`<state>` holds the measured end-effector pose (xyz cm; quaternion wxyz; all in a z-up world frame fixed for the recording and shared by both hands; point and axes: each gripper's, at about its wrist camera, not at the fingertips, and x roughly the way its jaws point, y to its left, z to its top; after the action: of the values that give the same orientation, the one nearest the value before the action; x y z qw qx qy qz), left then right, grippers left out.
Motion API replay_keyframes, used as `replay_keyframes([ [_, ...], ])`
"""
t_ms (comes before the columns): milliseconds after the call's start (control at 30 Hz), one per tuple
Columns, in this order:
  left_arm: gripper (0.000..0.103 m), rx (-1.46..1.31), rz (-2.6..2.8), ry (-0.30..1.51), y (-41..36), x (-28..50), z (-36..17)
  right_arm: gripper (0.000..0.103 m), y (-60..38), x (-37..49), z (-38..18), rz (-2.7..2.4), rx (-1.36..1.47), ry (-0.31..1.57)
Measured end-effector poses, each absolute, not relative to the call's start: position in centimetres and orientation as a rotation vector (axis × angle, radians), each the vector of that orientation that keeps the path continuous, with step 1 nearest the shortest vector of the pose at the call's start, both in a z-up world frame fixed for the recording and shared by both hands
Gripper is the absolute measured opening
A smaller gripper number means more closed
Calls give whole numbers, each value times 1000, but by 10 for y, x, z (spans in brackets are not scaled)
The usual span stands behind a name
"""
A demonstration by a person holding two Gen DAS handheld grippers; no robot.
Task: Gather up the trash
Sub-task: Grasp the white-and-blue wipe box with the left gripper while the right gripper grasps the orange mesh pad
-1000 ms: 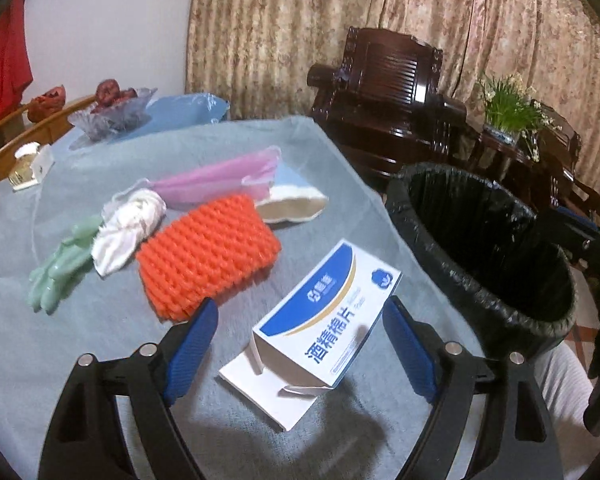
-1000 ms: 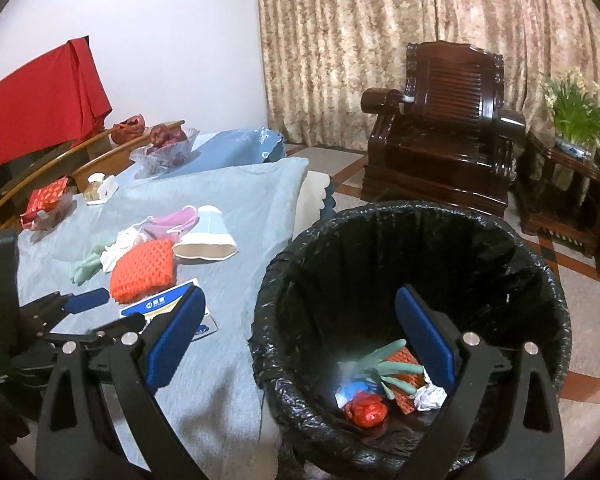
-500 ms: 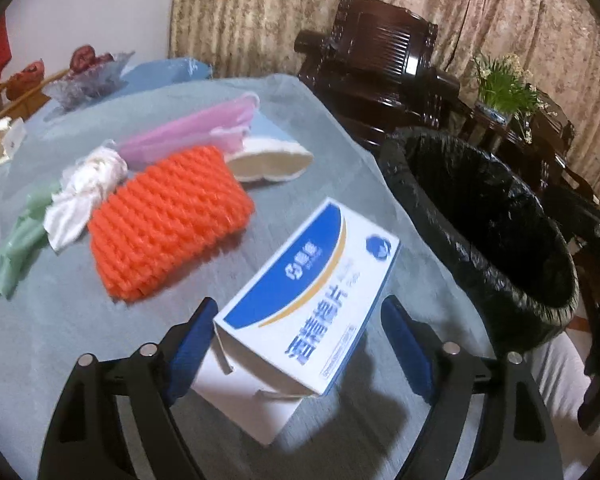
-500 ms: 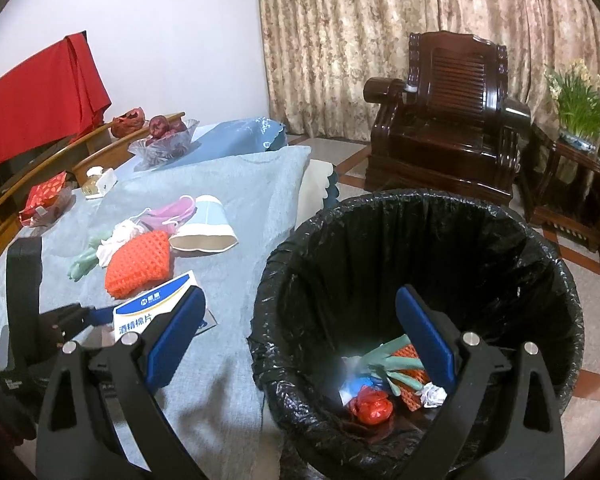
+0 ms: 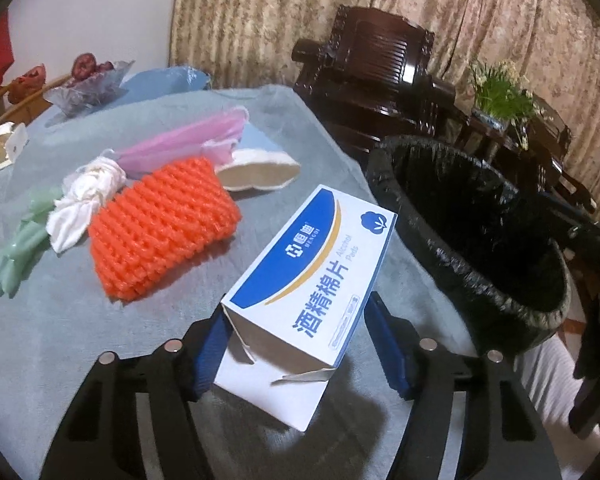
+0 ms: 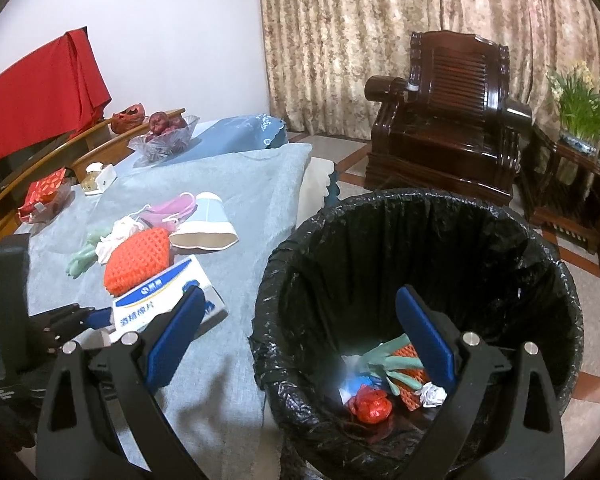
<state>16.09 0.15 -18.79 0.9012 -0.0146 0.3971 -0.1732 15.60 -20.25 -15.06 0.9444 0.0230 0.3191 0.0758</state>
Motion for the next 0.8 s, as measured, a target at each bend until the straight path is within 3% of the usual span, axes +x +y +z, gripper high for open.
replay_keyframes([
  [233,64,1,-264,848,5,158,-196,93,-201,156,-149,159,44,651],
  [800,63,-79,-101,687,75,139,-140,93,-151,169,-133,273,23,620],
])
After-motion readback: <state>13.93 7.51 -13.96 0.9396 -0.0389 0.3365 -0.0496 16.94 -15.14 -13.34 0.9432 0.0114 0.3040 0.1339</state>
